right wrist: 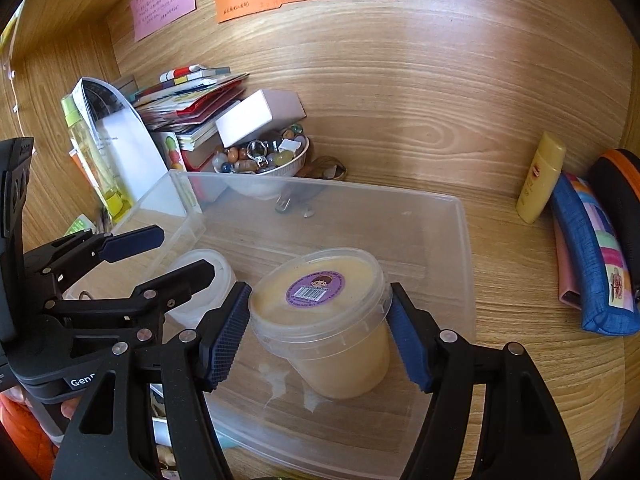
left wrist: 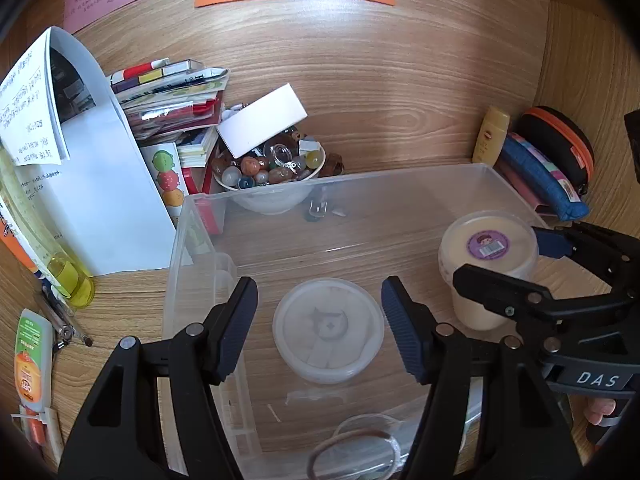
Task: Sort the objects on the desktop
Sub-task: 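Carry the white container and cream tub into the clear plastic box with both grippers, then open the left gripper while the right gripper releases the cream tub in the box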
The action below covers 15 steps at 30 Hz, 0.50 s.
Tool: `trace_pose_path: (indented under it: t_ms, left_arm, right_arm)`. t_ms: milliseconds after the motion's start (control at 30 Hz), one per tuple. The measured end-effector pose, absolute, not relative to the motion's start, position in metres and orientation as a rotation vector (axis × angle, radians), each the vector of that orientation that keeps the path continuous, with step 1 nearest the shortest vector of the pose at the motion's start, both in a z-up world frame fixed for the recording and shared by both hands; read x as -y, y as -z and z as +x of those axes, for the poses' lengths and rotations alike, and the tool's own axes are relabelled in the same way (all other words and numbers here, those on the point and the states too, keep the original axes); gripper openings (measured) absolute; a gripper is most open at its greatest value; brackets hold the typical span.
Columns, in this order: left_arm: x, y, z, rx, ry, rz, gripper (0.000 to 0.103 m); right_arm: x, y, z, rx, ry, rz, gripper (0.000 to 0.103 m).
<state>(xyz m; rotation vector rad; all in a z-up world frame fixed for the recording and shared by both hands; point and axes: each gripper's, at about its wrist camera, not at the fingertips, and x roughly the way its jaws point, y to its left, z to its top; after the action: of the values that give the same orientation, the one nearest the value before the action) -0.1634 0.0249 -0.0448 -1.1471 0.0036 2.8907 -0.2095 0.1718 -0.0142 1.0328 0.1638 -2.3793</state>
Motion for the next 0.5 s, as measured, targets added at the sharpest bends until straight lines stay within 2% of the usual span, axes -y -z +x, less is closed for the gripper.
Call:
trace_pose_path:
  t_ms: [100,233,367,400,467,500]
  left_arm:
    - [-0.025,0.042,-0.161,0.002,-2.896,-1.125,0.065]
    - [-0.026,0.038,-0.158,0.011,-2.901,-1.1,0.073]
    - [-0.024,0.033,-0.155,0.039,-2.896,-1.075,0.075]
    - [-0.023,0.033,-0.155,0.044,-2.898,-1.068,0.075]
    - [-0.022,0.03,-0.152,0.053,-2.906,-1.047,0.076]
    - [-0.021,0.028,-0.15,0.061,-2.909,-1.032,0.077]
  right_arm:
    - [-0.174,0.014,-0.211,-0.14,2.364,1.051,0.065]
    - [-0.179,0.012,-0.213,-0.1,2.343,1.063,0.065]
    - [-0.181,0.009,-0.213,-0.078,2.331,1.057,0.066]
    - [-0.182,0.007,-0.211,-0.083,2.347,1.039,0.068]
    - [-0.183,-0.001,-0.204,-0.128,2.41,0.97,0.084]
    - [-0.183,-0.005,-0.2,-0.147,2.438,0.931,0.085]
